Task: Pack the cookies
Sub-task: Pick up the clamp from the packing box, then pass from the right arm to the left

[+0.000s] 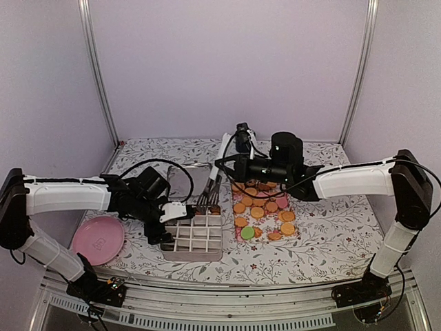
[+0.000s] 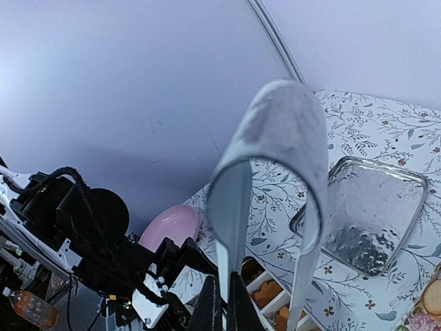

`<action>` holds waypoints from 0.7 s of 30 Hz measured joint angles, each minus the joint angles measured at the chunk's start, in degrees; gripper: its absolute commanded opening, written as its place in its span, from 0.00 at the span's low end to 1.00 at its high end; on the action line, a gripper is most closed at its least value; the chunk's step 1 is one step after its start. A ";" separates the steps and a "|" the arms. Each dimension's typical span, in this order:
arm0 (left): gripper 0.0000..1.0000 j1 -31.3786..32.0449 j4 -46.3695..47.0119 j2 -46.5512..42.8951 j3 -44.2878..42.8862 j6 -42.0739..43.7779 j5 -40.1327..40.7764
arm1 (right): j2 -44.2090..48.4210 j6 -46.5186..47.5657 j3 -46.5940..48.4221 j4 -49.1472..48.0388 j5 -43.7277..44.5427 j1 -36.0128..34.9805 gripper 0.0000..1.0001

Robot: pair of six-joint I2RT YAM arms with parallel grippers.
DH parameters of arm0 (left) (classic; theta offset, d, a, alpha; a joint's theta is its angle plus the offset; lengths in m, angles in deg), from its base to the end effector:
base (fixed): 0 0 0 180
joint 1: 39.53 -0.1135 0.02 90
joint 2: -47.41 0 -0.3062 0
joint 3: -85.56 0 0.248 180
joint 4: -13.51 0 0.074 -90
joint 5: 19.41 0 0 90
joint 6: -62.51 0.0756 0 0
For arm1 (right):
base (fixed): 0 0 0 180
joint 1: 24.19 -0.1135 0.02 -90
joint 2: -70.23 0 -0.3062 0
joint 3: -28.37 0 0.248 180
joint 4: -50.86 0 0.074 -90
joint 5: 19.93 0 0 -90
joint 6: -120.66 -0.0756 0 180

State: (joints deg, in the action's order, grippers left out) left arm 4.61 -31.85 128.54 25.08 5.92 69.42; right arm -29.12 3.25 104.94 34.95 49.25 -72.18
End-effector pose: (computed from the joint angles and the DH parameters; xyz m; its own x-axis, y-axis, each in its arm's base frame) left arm 0.1896 -0.1861 0.1919 -0.1606 0.9230 -0.3497 0.9472 0.2438 0.2083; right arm 0.2759 0.3464 0.3023 -0.4995 0.0884 -0.8618 -0.7893 0.3635 0.4948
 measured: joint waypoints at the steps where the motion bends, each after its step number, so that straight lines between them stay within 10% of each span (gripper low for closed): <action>1: 0.95 0.00 -0.17 -0.15 -0.33 -0.02 0.13 | 0.11 -0.70 0.02 -0.31 -0.57 0.00 0.00; 21: 0.99 0.00 -1.99 -3.54 -0.76 -0.42 -0.70 | -5.51 -14.86 -2.64 -4.46 -5.86 1.95 0.00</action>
State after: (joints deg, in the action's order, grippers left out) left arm 4.61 -33.84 125.00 24.32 5.50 68.72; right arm -34.63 -11.62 102.30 30.49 43.40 -70.24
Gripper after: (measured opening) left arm 0.994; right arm 0.022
